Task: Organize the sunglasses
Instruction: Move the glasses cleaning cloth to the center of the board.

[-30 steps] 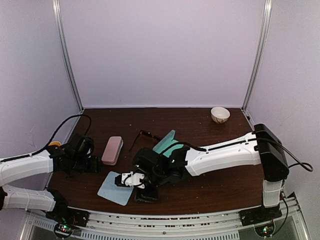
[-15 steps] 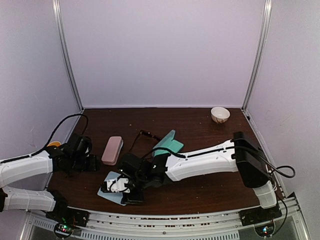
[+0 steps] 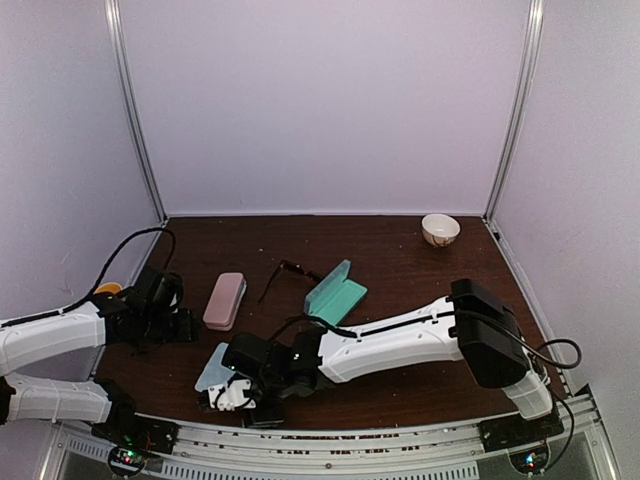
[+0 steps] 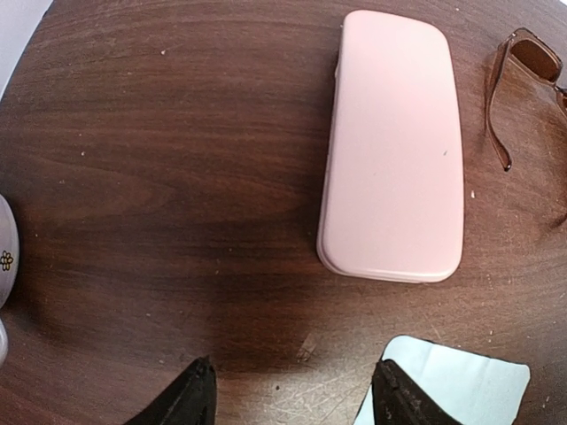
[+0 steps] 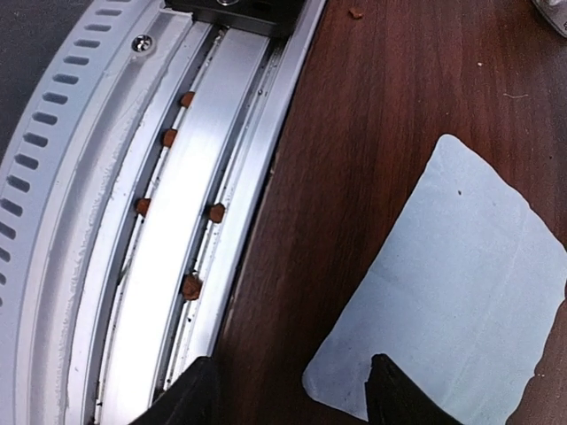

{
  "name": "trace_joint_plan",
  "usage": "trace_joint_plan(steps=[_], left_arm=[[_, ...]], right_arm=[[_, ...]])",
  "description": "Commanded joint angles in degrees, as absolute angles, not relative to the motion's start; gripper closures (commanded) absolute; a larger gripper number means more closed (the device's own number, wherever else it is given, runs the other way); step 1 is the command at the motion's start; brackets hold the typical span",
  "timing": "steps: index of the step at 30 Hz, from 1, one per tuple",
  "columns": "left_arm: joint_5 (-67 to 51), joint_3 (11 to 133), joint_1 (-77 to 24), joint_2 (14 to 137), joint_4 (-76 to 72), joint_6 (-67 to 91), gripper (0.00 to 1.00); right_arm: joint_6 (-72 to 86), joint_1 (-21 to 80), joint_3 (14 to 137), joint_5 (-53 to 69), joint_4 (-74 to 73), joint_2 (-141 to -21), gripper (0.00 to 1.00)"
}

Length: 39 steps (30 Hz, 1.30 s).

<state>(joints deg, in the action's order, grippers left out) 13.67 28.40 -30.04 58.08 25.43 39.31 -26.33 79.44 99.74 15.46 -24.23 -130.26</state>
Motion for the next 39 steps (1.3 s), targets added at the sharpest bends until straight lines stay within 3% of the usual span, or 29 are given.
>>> trace_joint_plan(steps=[1,20,32,39], left_arm=[[13.31,27.45,-29.54,57.36,23.14,38.60,0.37],[13.43,26.54,-29.23,55.90,23.00,38.95,0.39],[12.29,25.95,-29.11,54.93,22.15,38.20,0.41],[9.32,25.50,-29.12,54.32,20.09,36.68,0.42]], right_arm=[[-25.83,78.88,101.55,14.44,-24.94,-131.23,0.43],[-21.29,75.98,103.66,15.03,-24.37,-135.23,0.70],[-22.84,74.83,101.15,13.39,-25.07,-133.57,1.00],[-24.60,73.37,95.74,12.49,-25.67,-130.27,1.00]])
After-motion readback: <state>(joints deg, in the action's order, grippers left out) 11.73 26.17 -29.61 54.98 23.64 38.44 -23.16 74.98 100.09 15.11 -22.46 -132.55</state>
